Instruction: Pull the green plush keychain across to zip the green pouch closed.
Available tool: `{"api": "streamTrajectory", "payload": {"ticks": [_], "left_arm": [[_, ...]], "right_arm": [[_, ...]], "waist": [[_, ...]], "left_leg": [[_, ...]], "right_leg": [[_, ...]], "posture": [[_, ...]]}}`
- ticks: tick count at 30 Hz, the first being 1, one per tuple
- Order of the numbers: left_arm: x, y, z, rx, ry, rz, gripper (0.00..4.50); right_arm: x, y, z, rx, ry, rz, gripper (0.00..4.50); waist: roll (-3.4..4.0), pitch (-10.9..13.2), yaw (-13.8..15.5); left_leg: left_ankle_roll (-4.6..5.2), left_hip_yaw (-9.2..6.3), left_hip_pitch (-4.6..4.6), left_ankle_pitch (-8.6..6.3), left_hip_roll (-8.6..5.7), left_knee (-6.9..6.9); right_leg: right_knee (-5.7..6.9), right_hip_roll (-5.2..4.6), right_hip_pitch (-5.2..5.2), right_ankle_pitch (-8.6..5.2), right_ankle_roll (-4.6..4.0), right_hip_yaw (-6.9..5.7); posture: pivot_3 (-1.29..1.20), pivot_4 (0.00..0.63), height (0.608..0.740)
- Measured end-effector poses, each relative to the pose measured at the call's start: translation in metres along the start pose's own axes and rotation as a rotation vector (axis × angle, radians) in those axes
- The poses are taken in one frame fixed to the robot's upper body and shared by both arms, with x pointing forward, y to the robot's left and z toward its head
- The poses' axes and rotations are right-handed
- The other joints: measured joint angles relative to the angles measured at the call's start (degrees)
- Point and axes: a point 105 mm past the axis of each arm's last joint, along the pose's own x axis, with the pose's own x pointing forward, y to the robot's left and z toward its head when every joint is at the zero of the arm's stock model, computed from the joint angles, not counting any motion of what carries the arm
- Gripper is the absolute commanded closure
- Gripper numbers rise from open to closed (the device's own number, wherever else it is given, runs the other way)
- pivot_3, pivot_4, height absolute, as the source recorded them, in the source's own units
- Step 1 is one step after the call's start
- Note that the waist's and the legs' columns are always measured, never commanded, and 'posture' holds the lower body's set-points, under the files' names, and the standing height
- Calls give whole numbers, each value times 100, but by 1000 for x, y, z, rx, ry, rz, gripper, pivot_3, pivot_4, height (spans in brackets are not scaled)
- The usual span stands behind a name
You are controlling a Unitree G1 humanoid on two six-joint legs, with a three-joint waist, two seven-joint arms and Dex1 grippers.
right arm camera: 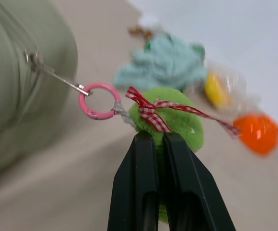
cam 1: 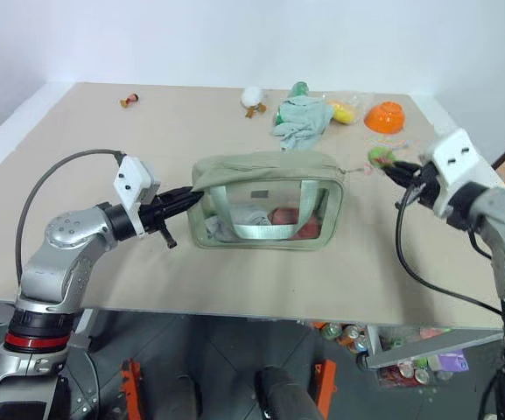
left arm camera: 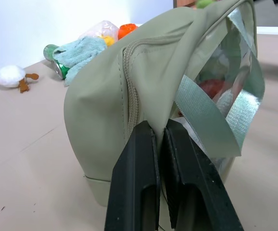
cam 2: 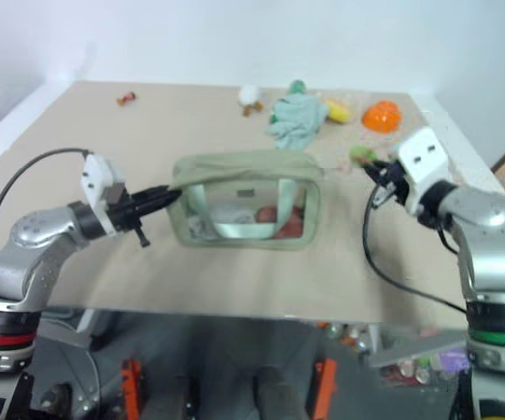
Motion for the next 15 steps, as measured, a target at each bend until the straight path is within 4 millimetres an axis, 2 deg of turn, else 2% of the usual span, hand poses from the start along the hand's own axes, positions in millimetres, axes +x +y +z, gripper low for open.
{"api": "streamTrajectory", "payload": {"ticks": [5,8,15], "left_arm": [[0,0,-1,-3,8,-1,4500],[1,0,-1,-3,9,-3,4500],[2,-3,0,1,8,-16,4500]], "right_arm": [[-8,9,-3,6,9,-55,4407],[-11,17,-14,40,42,-82,4407],[-18,9,-17,-9,73,-150,4407]], "waist": [[0,0,-7],[0,0,-6],[1,0,-5]], "left_leg": [[1,-1,35,1,0,0],[1,0,39,1,-1,0],[1,2,41,1,-4,0]], "right_leg": [[0,2,36,-1,-3,1],[-1,1,41,-2,-4,3],[-1,-1,43,-4,-5,4]], "posture": [[0,150,739],[0,150,739],[0,150,739]]}}
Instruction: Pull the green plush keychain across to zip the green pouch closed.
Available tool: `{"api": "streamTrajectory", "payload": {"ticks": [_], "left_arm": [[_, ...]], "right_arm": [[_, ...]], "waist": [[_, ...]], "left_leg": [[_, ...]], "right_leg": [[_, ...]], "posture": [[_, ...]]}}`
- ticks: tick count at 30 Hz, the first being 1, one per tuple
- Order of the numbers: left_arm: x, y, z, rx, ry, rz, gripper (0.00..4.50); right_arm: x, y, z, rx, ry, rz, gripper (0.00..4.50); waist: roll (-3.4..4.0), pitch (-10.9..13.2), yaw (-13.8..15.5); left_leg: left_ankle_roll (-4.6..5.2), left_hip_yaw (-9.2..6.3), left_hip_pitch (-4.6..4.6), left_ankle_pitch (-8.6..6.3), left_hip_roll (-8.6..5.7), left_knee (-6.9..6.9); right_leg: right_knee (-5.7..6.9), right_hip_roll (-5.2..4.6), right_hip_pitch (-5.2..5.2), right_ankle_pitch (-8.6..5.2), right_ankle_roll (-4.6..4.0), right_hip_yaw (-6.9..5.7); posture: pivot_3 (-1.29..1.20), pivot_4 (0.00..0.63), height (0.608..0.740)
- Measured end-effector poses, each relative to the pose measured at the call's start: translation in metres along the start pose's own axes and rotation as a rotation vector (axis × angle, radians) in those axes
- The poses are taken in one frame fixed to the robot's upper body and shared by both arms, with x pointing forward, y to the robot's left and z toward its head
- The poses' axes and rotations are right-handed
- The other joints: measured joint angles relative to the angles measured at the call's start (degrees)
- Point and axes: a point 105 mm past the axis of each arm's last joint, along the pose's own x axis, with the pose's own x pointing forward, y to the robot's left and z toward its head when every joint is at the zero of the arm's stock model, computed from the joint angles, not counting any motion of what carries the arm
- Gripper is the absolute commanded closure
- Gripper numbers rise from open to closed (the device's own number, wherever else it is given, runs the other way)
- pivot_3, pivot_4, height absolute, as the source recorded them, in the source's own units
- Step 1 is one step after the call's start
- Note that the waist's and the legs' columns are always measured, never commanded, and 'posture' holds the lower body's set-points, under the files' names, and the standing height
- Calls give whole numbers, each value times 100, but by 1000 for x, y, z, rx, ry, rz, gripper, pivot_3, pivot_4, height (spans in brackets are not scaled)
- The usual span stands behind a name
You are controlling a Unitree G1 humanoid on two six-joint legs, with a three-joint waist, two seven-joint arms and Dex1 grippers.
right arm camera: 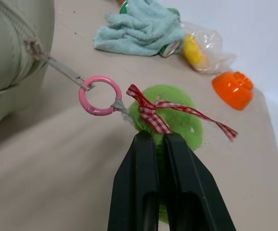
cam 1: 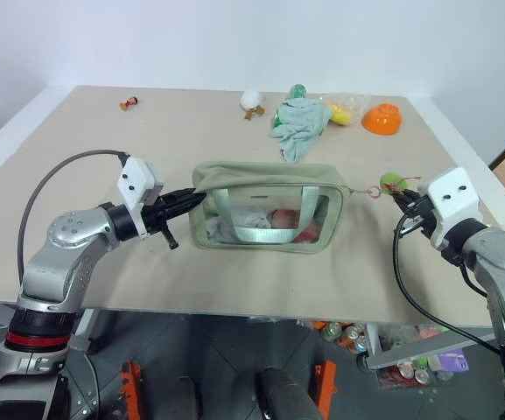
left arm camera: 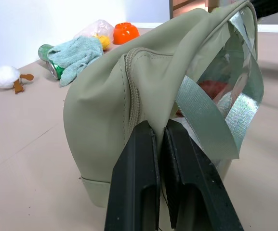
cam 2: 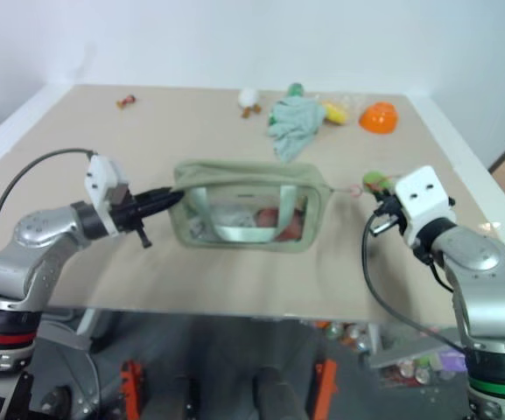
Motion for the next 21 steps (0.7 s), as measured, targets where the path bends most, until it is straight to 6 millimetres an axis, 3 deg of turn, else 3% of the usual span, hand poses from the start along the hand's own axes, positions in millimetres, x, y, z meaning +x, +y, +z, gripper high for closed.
{"api": "streamTrajectory", "payload": {"ticks": [8,12,21], "left_arm": [[1,-1,0,1,0,-5,4500],[1,0,0,2,1,-1,4500],[3,2,0,11,6,15,4500]], "right_arm": [[-2,-2,0,-26,3,-12,4407],[2,4,2,57,-12,-37,4407],[14,83,-32,297,83,65,4407]], "waist": [[0,0,8],[-1,0,9],[0,-1,2]], "left_leg": [[0,-1,-3,0,-4,-2],[0,-7,-2,0,-4,-1],[0,-5,-1,0,-3,-7]], "right_leg": [[-10,-6,4,-4,6,-1],[-11,-6,8,-4,5,-6],[-12,-6,7,-5,3,-5]], "posture": [[0,150,739],[0,150,739],[0,150,739]]}}
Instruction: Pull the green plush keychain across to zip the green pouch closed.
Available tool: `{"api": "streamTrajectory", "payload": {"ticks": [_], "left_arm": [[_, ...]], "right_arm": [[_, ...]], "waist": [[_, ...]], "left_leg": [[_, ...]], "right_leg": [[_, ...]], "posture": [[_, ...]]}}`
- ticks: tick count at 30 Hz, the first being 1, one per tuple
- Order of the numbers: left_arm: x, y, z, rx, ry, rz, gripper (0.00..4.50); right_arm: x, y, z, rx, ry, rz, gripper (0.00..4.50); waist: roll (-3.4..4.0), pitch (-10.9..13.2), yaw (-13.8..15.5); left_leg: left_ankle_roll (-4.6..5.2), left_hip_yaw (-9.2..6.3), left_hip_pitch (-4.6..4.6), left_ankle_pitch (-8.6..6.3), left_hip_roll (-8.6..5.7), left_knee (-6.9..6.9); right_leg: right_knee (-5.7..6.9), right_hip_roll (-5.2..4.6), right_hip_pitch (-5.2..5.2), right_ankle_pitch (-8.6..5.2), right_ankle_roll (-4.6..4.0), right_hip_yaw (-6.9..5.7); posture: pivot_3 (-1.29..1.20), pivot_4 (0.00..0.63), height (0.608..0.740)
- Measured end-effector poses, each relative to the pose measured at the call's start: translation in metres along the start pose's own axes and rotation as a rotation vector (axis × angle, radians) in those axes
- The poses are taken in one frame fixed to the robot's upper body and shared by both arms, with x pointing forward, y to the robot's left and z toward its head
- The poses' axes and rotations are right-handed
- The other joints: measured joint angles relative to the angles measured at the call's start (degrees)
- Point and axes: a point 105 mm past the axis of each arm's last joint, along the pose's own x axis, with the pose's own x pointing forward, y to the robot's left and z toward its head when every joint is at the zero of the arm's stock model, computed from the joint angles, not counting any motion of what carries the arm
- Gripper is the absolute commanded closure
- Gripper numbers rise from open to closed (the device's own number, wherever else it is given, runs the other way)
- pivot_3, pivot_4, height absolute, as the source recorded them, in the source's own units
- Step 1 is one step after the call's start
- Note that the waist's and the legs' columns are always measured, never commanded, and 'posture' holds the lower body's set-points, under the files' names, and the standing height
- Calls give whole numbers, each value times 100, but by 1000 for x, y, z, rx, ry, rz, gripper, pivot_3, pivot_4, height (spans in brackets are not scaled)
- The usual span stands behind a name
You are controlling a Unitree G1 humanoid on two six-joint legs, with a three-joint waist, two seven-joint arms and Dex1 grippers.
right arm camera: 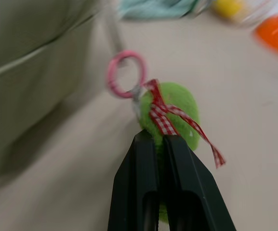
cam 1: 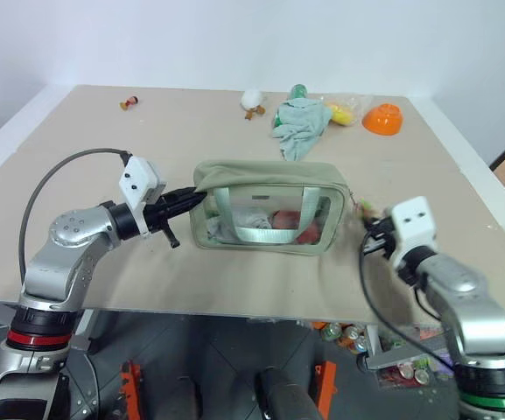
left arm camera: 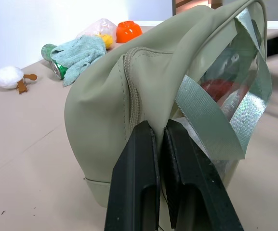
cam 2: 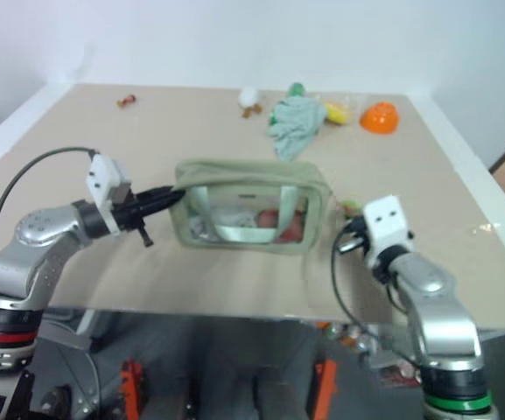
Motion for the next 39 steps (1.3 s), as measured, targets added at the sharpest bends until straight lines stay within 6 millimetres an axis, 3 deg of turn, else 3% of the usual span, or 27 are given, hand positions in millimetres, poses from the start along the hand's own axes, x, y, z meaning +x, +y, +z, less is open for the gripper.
{"api": "streamTrajectory", "payload": {"ticks": [10,18,26,31,33,36,39], "left_arm": [[2,0,-1,-8,-8,10,4500],[2,1,-1,-34,-10,28,4500],[0,1,-5,-113,-11,23,1664],[-17,20,7,-150,-71,116,37],[-27,27,8,-158,-85,165,37],[-41,33,7,-160,-87,237,37],[-54,34,-11,-153,-12,293,37]], "right_arm": [[14,26,-5,-11,-19,50,4407],[20,27,-1,0,-59,51,4407],[20,6,46,52,-198,81,1708],[6,-6,60,31,-239,113,30],[0,-12,60,26,-244,107,30],[-12,-24,43,43,-206,90,30],[-24,-28,25,61,-170,89,30]], "waist": [[0,0,-2],[-1,-1,-6],[0,1,-3],[1,2,-6],[0,2,-4],[0,2,5],[0,2,7]], "left_leg": [[0,-1,3,0,0,4],[0,-1,5,0,1,4],[0,-5,-7,-1,1,-5],[-2,-6,-9,-5,1,-31],[-2,-7,-6,-5,1,-44],[-2,-11,-8,-5,1,-57],[-2,-10,-5,-5,0,-65]], "right_leg": [[0,1,2,-3,-8,-1],[-1,2,4,0,-10,-1],[-4,1,-4,-3,5,-5],[-10,1,-14,-12,11,-6],[-14,0,-15,-15,11,-6],[-29,-2,-13,-17,10,-12],[-44,-5,-6,-16,10,-12]], "posture": [[0,150,739],[0,150,739],[0,150,739],[0,150,739],[0,150,739],[0,150,739],[0,150,739]]}}
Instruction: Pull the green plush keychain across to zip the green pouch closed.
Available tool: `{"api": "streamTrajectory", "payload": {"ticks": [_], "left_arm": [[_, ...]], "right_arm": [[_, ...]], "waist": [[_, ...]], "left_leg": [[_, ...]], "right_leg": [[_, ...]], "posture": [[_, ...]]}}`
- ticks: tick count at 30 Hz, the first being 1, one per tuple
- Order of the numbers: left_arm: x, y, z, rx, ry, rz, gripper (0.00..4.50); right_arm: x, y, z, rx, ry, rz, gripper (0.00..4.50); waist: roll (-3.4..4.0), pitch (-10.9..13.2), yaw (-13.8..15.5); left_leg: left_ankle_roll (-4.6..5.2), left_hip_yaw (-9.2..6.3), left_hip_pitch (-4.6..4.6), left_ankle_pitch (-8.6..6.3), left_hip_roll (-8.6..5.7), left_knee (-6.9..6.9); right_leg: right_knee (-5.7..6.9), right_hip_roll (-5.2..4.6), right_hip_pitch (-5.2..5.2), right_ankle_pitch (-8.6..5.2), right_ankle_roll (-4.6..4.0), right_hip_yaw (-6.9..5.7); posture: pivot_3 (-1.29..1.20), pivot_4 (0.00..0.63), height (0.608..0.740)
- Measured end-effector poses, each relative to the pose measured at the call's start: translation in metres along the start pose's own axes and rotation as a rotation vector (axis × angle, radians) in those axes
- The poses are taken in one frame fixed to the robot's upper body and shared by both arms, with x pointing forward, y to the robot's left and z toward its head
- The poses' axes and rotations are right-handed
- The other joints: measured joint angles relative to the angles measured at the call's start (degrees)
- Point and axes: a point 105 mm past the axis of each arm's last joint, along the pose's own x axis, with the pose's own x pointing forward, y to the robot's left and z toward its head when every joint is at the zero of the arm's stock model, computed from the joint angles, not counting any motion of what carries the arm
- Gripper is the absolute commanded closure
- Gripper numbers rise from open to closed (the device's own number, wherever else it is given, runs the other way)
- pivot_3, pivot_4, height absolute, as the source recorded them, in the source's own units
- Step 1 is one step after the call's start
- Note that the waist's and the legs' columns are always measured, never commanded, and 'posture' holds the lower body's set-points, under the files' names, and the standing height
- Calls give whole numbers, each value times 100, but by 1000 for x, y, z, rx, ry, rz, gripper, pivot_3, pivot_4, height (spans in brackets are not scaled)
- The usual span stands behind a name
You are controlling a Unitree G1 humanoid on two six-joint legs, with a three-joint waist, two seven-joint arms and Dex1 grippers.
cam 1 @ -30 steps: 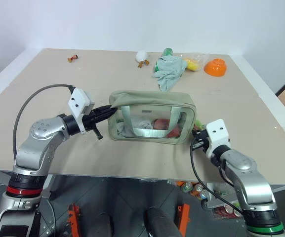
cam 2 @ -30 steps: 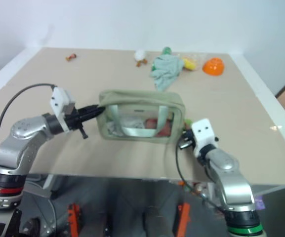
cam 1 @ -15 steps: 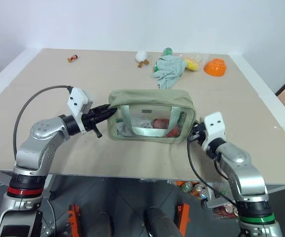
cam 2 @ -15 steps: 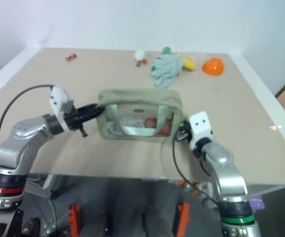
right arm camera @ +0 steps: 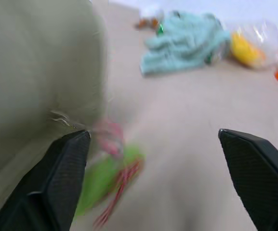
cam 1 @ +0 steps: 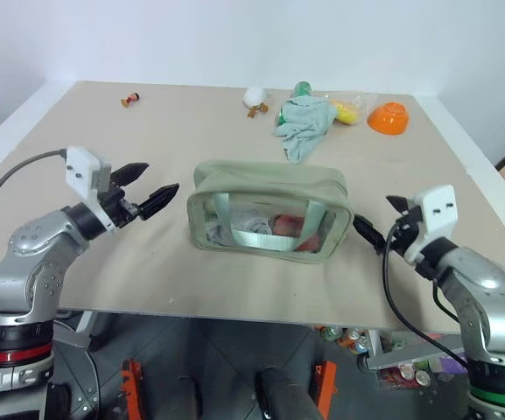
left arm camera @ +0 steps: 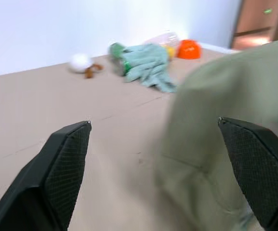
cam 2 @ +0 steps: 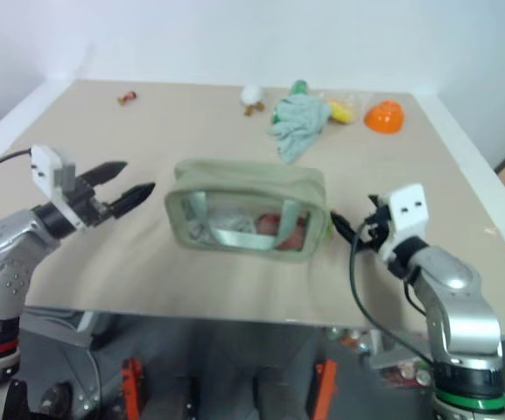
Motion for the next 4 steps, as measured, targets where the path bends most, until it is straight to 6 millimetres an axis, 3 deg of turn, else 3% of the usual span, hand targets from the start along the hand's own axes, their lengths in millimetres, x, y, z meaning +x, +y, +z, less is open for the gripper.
{"api": "streamTrajectory", "payload": {"ticks": [4], "left_arm": [[-12,-3,-48,61,157,58,37]], "right_arm": [[-22,5,-28,46,20,-11,30]], "waist": [[0,0,2]], "left_leg": [[0,2,1,0,0,-5]], "right_leg": [[-12,-4,5,0,-1,-1]], "posture": [[0,150,739]]}}
